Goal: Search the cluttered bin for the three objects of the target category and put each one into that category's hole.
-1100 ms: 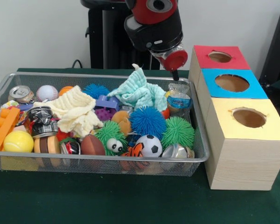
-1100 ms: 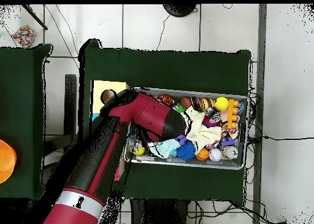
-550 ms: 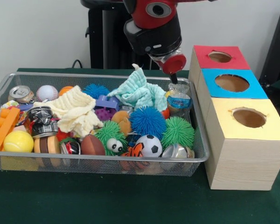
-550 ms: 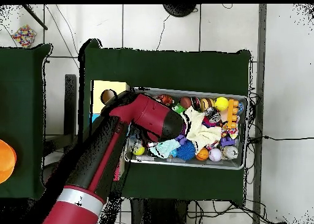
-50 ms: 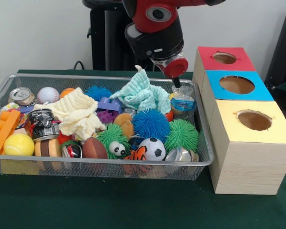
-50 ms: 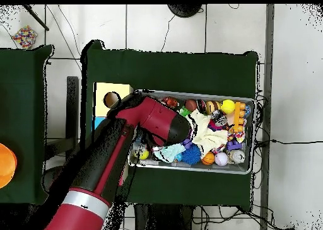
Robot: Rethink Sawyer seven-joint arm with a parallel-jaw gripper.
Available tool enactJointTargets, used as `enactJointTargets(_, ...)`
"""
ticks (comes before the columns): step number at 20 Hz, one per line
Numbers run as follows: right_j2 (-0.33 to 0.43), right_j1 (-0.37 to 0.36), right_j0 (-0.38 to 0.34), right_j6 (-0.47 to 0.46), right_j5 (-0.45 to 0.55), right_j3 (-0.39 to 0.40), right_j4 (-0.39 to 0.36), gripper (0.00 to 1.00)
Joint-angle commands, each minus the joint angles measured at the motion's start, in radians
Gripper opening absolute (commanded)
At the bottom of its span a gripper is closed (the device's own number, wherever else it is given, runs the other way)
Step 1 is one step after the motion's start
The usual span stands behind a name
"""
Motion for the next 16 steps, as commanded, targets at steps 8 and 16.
enactJointTargets(8,0.163,0.061,-0.029,-0.043,0.089,0.058,0.084,0.0)
enactJointTargets(16,0.159,0.07,-0.021,-0.04,0.096,0.063,0.079,0.0)
